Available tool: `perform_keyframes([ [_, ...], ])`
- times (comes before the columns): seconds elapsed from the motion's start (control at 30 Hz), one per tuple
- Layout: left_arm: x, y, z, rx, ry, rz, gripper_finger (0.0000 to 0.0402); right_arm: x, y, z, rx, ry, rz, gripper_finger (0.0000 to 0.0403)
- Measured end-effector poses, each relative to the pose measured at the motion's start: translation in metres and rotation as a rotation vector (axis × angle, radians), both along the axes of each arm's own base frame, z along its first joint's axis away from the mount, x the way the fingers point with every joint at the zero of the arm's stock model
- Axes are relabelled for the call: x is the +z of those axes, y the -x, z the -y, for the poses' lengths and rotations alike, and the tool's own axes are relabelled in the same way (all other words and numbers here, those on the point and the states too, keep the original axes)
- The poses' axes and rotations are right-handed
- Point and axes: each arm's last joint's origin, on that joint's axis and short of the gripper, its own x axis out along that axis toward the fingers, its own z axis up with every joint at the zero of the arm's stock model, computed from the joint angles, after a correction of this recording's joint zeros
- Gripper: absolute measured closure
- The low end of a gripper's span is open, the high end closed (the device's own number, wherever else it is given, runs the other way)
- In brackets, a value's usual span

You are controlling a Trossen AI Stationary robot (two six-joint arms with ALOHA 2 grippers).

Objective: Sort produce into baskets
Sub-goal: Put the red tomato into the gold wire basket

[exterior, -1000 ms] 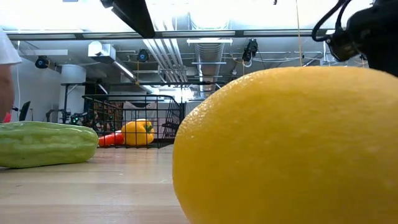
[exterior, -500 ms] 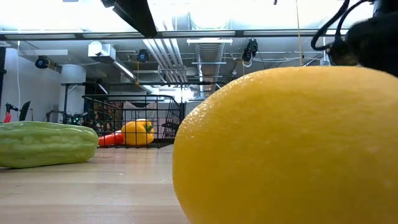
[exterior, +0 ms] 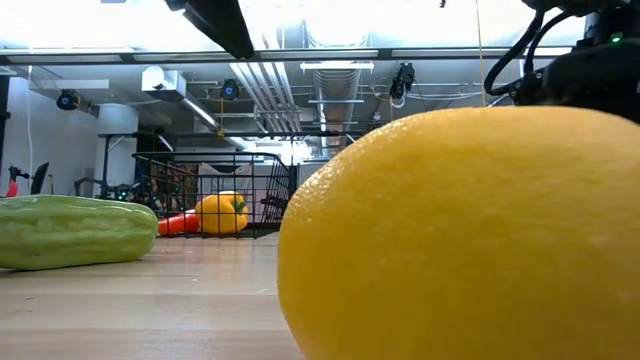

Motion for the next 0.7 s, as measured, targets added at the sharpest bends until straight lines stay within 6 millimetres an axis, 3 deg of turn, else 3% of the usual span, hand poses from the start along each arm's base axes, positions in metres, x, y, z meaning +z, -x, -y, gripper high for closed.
perform_keyframes([
  [0.4,0.0,0.0,0.0,0.0,0.001,0.002,0.0214,-0.01,-0.002,-0.002,0.185,0.101,0.001,0.007],
  [0.7,0.0,-0.001,0.0,-0.005,0.0,0.005,0.0214,-0.019,-0.006,-0.003,0.213,0.136,-0.009,0.0086],
])
